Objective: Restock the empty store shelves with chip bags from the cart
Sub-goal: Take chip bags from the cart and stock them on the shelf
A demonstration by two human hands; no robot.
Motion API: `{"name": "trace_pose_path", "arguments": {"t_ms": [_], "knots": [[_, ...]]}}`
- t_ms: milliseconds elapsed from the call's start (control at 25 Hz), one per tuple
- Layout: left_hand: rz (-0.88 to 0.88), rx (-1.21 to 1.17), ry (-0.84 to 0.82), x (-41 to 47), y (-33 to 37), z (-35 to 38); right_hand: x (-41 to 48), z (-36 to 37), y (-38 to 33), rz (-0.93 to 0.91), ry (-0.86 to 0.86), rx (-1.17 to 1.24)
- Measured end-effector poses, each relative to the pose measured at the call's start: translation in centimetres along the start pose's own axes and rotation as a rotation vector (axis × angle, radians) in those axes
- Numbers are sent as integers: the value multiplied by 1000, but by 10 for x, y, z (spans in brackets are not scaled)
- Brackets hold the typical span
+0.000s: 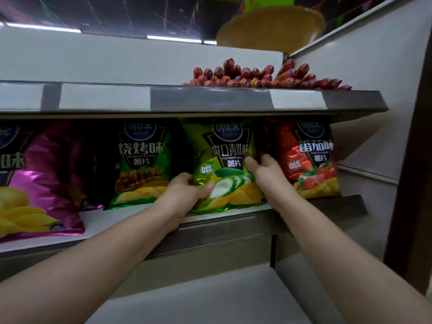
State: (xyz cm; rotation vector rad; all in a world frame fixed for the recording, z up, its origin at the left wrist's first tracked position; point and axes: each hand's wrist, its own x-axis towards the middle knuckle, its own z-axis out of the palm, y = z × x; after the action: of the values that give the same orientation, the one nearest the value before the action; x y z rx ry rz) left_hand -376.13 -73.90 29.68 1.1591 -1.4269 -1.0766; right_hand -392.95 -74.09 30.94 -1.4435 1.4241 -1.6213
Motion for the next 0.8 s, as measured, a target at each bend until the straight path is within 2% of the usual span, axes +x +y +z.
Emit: {"name": "trace_pose_path", "arguments": {"t_ms": [240, 400, 600, 720, 800], "knots": [[-3, 193, 63, -14, 6, 9, -7, -5, 8, -3, -113, -67], [-60, 192, 101, -22, 13, 12, -10, -6, -1, -58, -134, -236], [-37, 233, 154, -30, 11, 13, -15, -5, -11, -349, 7, -487], [78, 242, 270, -40, 4, 16, -26, -2, -10, -581, 77, -485], [181, 313, 367, -52, 1, 18, -35, 4, -9, -673, 75, -470]]}}
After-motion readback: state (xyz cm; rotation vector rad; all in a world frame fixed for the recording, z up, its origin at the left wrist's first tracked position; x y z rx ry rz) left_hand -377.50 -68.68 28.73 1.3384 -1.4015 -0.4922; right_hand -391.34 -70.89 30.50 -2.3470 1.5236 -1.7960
